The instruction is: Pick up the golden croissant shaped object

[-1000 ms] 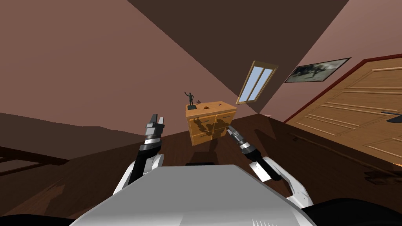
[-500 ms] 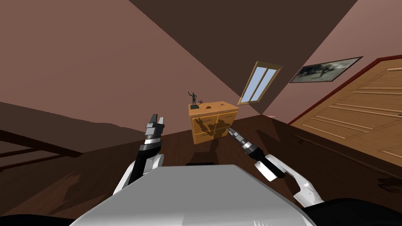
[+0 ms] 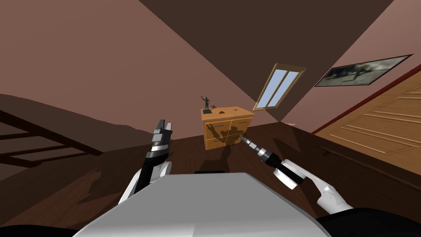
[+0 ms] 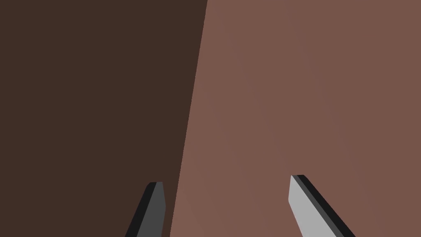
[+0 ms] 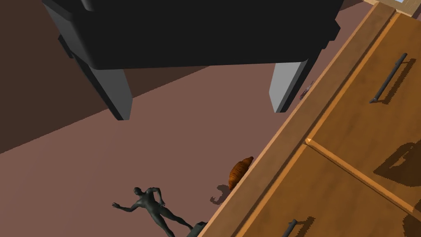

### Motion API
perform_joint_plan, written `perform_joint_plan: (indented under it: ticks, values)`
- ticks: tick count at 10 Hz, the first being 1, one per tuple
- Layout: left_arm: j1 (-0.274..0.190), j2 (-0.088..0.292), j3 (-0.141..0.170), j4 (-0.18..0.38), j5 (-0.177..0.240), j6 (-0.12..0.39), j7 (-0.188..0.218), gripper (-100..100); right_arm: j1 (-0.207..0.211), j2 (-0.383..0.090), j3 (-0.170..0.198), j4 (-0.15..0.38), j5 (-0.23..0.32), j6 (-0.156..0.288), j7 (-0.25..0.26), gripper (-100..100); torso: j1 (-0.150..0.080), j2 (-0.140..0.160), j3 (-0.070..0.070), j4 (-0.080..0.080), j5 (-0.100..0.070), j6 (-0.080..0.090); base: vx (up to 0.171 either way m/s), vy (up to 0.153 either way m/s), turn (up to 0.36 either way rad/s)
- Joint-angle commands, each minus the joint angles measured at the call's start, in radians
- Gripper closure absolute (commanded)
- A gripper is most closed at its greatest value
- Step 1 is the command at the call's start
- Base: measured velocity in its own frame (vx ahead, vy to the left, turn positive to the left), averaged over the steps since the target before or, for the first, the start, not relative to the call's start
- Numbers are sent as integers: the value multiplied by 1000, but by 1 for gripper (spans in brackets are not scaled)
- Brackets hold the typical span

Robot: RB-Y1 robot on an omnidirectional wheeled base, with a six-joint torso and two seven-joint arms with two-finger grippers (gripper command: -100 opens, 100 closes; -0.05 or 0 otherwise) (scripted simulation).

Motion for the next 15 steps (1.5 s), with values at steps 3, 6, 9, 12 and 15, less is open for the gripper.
perform_joint_plan:
  ticks: [3, 6, 9, 12, 15]
  values:
    - [0, 0, 0, 0, 0, 0, 0, 0, -6, -99, 2, 49, 24, -9, 10, -100, -1, -1, -1, 0, 0, 0, -18, 28, 88]
    - [0, 0, 0, 0, 0, 0, 0, 0, -18, -192, 12, 131, 70, -18, 32, -100, -1, -2, -1, 0, 0, 0, -10, 36, 164]
    - [0, 0, 0, 0, 0, 0, 0, 0, -24, -291, 18, 173, 95, -23, 44, -100, -1, -4, -2, -1, 0, -1, 14, 27, 171]
    - [0, 0, 0, 0, 0, 0, 0, 0, -30, -364, 25, 214, 120, -29, 56, -100, -2, -4, -2, -1, -1, -1, 19, 7, 118]
    - [0, 0, 0, 0, 0, 0, 0, 0, -40, -456, 42, 296, 172, -41, 84, -100, -2, -5, -3, -1, 0, 1, 46, 6, 189]
